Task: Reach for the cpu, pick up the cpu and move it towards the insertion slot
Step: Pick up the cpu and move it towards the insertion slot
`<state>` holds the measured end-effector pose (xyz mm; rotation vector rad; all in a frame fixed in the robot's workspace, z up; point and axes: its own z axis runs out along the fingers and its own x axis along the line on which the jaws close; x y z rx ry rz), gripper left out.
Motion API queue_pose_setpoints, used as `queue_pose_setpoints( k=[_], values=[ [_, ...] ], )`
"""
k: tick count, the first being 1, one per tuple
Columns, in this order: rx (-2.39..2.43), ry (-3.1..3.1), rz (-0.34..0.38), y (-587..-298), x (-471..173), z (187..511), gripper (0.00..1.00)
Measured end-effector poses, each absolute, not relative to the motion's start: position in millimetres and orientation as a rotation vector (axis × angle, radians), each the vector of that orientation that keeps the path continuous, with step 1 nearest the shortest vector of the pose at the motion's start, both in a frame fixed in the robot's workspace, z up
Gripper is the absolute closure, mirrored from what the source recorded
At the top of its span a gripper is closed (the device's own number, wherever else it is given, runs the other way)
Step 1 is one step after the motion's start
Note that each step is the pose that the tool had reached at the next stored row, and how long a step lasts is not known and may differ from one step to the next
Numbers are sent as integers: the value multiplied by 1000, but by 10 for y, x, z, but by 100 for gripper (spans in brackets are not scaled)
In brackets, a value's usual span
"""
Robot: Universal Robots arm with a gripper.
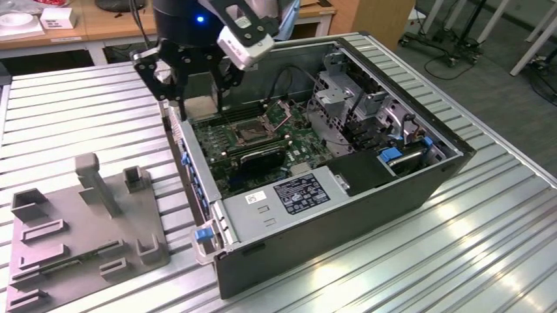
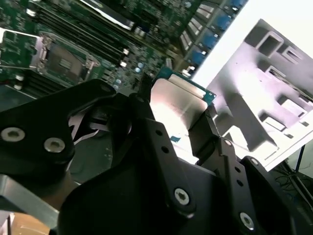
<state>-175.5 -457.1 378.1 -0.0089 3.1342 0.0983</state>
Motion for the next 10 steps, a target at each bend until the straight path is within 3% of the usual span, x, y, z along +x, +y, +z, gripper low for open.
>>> queue_pose_setpoints(
  k=[10],
  values=[
    [-9, 3134, 98, -4571, -1583, 3778, 45]
  ],
)
